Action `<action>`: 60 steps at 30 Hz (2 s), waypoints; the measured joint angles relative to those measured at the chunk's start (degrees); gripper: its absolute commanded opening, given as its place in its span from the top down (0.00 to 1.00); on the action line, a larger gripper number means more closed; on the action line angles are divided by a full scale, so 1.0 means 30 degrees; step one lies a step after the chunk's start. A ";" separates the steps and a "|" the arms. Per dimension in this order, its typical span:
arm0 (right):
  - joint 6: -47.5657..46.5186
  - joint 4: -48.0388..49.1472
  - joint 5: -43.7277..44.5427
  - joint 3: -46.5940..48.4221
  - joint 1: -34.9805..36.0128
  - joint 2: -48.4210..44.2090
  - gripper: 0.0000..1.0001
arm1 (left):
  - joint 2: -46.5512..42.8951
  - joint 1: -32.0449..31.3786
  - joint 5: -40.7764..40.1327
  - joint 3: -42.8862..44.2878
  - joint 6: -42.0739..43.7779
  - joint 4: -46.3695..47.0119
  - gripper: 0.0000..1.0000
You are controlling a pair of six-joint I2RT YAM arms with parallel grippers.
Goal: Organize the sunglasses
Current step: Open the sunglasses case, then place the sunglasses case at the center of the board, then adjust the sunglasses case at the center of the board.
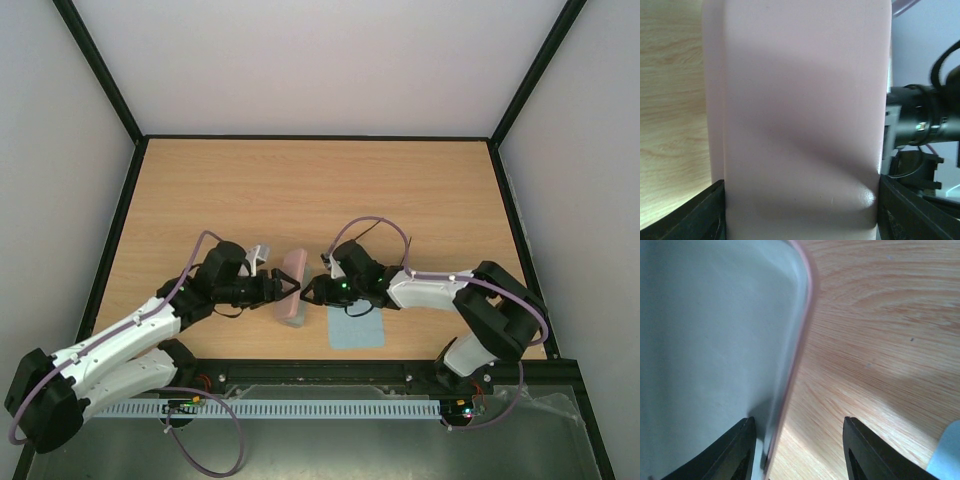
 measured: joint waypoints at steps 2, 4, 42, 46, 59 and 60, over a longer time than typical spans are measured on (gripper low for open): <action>-0.0073 -0.0102 0.0080 0.0058 0.0000 0.0087 0.55 | 0.0175 0.0051 0.0117 -0.0029 -0.0066 0.0313 0.37; -0.0189 -0.0313 0.0204 0.0197 0.0000 0.0087 0.55 | 0.0357 0.0131 0.0153 -0.0175 -0.0066 0.0648 0.37; -0.4517 -0.7475 0.5384 0.7519 0.0000 0.4656 0.61 | 0.2433 0.4073 0.0852 -0.3971 0.0809 0.7803 0.01; -0.5479 -0.8357 0.6448 0.8364 0.0000 0.5100 0.59 | -0.0780 0.4102 -0.0015 -0.3963 0.0809 0.5916 0.01; -0.9384 -0.9675 0.7672 1.1511 0.0000 0.7162 0.56 | -0.6419 0.4175 -0.2463 -0.2266 0.0583 -0.2186 0.01; -0.9639 -0.9683 0.7614 1.1635 -0.0022 0.7366 0.57 | -0.6470 0.4175 -0.2550 -0.2171 0.0583 -0.2521 0.01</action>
